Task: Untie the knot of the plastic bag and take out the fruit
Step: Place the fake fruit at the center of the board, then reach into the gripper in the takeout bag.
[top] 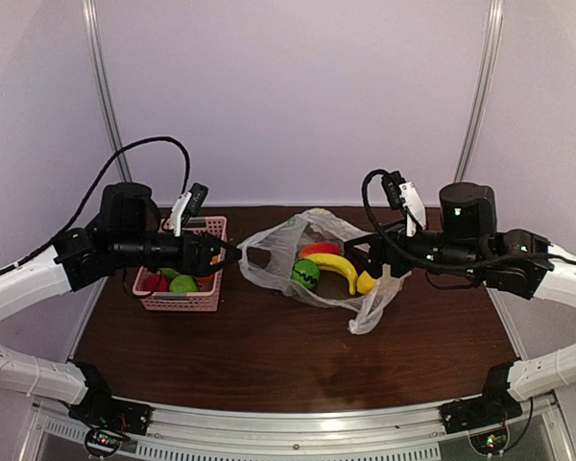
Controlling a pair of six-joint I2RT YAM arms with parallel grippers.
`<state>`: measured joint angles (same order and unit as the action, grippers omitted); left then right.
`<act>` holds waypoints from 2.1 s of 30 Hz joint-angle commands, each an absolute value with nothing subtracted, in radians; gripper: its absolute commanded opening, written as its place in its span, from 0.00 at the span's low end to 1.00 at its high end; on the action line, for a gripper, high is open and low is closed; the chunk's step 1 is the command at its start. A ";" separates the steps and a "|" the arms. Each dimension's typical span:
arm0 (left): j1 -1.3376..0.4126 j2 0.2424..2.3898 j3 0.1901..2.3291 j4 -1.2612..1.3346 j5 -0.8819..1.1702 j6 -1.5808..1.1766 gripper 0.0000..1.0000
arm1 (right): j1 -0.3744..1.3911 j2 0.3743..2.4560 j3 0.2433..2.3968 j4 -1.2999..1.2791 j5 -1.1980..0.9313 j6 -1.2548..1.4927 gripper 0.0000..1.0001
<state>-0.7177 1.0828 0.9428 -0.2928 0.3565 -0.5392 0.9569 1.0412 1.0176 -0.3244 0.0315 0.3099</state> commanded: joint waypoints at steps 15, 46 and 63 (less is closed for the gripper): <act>-0.731 1.197 0.935 -0.133 0.361 -0.609 0.49 | 0.972 1.082 1.011 -0.304 0.008 0.316 0.89; -0.743 1.264 0.980 -0.116 0.401 -0.581 0.00 | 1.009 1.428 1.226 -0.366 0.067 0.150 0.56; -0.742 1.278 1.036 -0.191 0.371 -0.558 0.00 | 0.950 1.703 1.311 -0.487 0.255 -0.031 0.42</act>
<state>-0.7368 1.2663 1.0050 -0.1932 0.3779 -0.5808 0.9791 1.6741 1.2884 -0.4252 0.1787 0.0181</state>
